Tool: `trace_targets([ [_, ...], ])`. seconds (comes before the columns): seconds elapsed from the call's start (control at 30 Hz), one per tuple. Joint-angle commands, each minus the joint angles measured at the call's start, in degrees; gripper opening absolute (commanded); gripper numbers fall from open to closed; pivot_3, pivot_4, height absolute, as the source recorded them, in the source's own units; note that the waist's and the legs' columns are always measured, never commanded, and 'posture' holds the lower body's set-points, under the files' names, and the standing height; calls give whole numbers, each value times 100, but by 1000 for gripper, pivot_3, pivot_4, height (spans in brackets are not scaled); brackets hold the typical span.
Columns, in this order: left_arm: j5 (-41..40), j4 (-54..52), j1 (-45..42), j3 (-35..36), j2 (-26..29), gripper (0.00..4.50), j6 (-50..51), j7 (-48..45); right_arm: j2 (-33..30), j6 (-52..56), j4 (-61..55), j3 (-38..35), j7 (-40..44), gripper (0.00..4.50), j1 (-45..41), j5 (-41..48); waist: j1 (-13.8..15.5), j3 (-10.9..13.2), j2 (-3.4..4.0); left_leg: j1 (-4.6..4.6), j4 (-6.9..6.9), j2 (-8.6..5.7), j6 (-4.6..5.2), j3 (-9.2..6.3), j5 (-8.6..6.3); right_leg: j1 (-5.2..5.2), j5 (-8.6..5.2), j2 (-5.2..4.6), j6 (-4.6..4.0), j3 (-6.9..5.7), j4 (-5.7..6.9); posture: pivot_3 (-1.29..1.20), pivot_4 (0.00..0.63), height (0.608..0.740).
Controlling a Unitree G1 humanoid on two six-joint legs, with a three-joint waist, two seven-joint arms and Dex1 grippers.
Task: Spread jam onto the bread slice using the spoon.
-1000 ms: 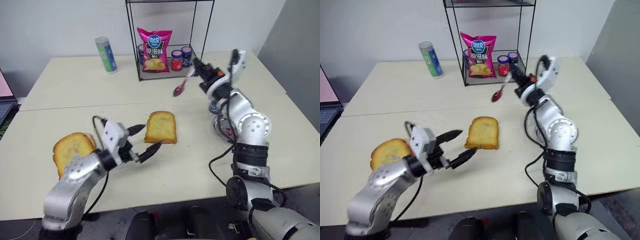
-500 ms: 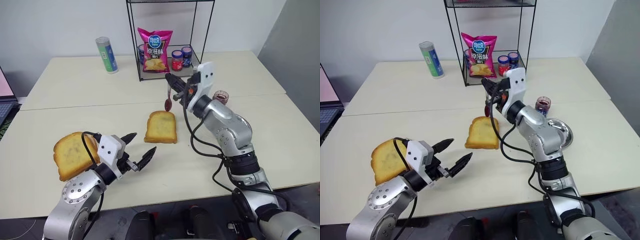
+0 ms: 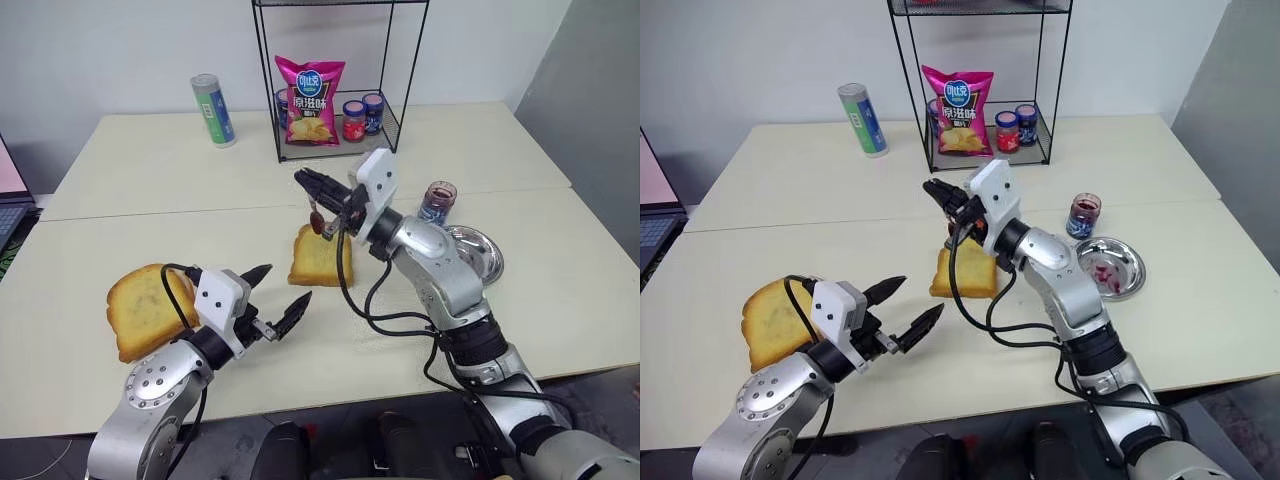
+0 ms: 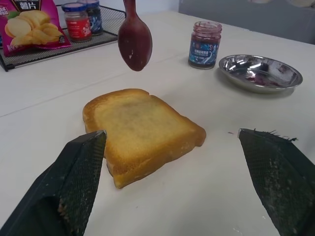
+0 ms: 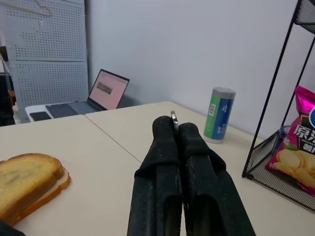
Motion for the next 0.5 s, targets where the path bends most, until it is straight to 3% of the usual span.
trace_targets([
  [0.03,-80,-220,-60,61,-9,4500,-48,73,4,-351,-70,96,178,7,32,-235,0,0,0,0,0,0,0,0,0,0,0,0,0,0,0,0,150,740],
  [0.5,-63,-237,-126,-38,7,4500,-20,166,159,-1157,882,165,325,7,322,-763,0,-1,-4,2,0,2,0,1,0,1,1,1,-1,0,1,0,150,740],
])
